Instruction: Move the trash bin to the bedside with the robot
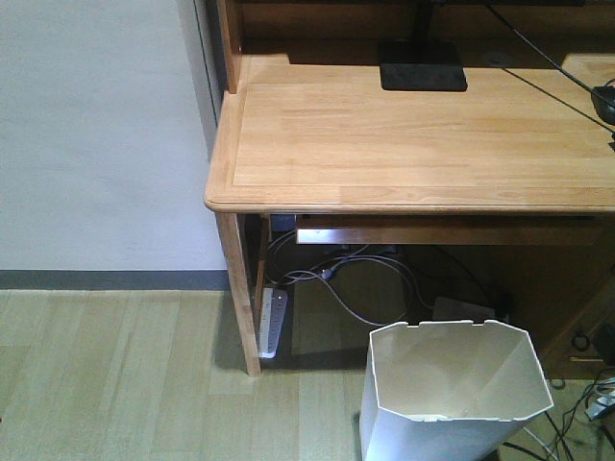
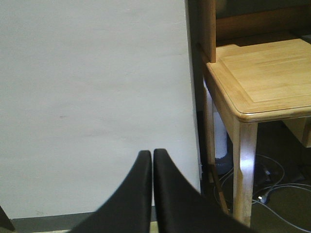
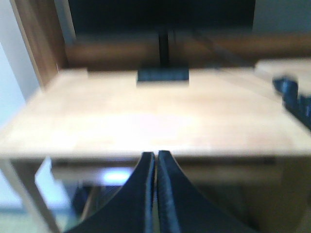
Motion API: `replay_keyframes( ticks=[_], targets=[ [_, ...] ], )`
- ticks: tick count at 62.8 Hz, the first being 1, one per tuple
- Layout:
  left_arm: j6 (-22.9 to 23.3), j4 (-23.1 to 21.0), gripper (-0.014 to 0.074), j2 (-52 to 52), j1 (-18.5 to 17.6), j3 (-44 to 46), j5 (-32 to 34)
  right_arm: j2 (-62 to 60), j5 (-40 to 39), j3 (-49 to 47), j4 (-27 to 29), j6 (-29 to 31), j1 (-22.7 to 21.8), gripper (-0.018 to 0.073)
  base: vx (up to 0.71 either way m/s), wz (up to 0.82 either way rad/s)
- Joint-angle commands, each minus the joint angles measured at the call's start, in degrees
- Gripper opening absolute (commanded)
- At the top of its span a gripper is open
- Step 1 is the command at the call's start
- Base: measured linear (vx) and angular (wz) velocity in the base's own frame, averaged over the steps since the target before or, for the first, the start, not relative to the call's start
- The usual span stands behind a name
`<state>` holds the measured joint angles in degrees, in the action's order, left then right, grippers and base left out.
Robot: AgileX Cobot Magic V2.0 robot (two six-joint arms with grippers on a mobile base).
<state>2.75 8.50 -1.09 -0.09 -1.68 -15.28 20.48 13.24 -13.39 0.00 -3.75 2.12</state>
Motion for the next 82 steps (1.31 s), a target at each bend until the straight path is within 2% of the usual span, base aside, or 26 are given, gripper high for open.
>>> replay_keyframes(
  ticks=[1, 5, 11, 44, 52, 61, 79, 82],
  targets=[
    [0.46, -0.03, -0.0006, -0.58, -0.35, -1.65, 4.2, 4.65, 2.75, -4.38, 2.11, 0.03, -0.06, -0.0011, 0.0, 0.0],
    [0.46, -0.03, -0.0006, -0.58, -0.35, -1.65, 4.2, 6.27, 7.65, -5.71, 4.19, 0.14, -0.06, -0.0011, 0.0, 0.0],
    [0.46, -0.03, -0.0006, -0.58, -0.35, -1.65, 4.2, 7.78, 11.59, -6.8, 4.48, 0.65, -0.06, -0.0011, 0.0, 0.0],
    [0.46, -0.03, -0.0006, -0.58, -0.35, -1.65, 4.2, 8.17, 12.78, -6.74, 4.22, 0.7, -0.06, -0.0001, 0.0, 0.0],
    [0.46, -0.03, -0.0006, -0.58, -0.35, -1.65, 4.2, 8.17, 12.91, -6.74, 4.05, 0.75, -0.06, 0.0025, 0.0, 0.0],
    [0.46, -0.03, -0.0006, -0.58, -0.35, -1.65, 4.2, 8.17, 13.49, -6.74, 4.05, 0.75, -0.06, 0.0111, 0.0, 0.0],
    [0.46, -0.03, -0.0006, -0.58, -0.35, -1.65, 4.2, 8.17, 14.84, -6.74, 2.64, 0.75, -0.06, 0.0414, 0.0, 0.0],
    [0.46, -0.03, -0.0006, -0.58, -0.35, -1.65, 4.2, 8.17, 14.67, -6.74, 2.64, 0.75, -0.06, 0.0444, 0.0, 0.0]
  ],
)
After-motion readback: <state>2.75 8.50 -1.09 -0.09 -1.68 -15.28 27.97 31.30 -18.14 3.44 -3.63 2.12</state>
